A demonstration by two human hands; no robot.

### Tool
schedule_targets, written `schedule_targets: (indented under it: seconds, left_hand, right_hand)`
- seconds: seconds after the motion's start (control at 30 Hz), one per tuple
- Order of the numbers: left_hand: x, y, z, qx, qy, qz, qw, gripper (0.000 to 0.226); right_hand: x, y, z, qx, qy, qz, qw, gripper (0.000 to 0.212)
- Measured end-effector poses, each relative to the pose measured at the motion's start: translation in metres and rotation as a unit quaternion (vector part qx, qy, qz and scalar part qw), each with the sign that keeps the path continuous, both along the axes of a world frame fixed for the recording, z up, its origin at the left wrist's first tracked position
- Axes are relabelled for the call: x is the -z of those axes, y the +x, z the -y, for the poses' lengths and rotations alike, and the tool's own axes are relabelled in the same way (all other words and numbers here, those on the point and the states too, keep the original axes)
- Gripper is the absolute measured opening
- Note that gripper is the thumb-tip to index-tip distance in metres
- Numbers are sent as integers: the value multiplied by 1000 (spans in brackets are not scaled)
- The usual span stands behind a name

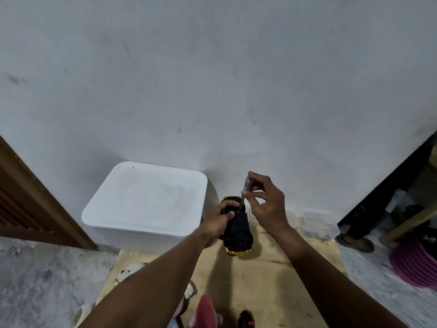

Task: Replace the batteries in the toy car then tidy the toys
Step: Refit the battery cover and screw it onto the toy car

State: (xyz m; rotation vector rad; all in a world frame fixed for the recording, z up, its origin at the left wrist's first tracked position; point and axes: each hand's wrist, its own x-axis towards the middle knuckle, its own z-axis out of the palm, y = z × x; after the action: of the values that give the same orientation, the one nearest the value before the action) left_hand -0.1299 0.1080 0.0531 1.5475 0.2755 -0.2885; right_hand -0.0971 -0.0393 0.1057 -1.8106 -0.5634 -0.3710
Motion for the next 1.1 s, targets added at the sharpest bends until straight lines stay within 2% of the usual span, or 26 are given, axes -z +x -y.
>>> schedule_targets:
  seconds: [0.2, 0.3, 0.4, 0.5, 0.57, 0.73, 0.93, 1.1]
  left_hand:
    - [0, -2, -2, -17, -4, -9, 1000, 28]
    - [0, -2, -2, -13, -4, -10, 1000, 27]
    - [-1, -3, -2, -9, -2, -12, 1000, 27]
    - [-1, -3, -3, -12, -2, -17, 1000, 28]
    - [-2, -4, -3, -13, -2, -19, 1000, 27]
    - [-6, -4, -3, -5, 1, -15, 1000, 27]
    - [-5, -4, -1, -11, 5, -17, 1000, 27]
    - [-9, -3, -1, -5, 7, -10, 1000, 27]
  right_hand:
    - [0, 0, 5, -14, 13, -36, 999, 51]
    - [1, 1, 3, -6, 3, -2, 1000, 54]
    - [2, 2, 2, -12, -1, 15, 1000, 48]
    - [-1, 1, 1, -37, -1, -23, 999, 42]
    - [-3, 1, 1, -33, 3, -34, 999, 44]
    - [-3, 1, 1, -9, -4, 9, 1000, 50]
    - [-5, 0, -1, -34, -5, -37, 999, 47]
    - [-4, 1, -3, -16, -13, 6, 1000, 51]
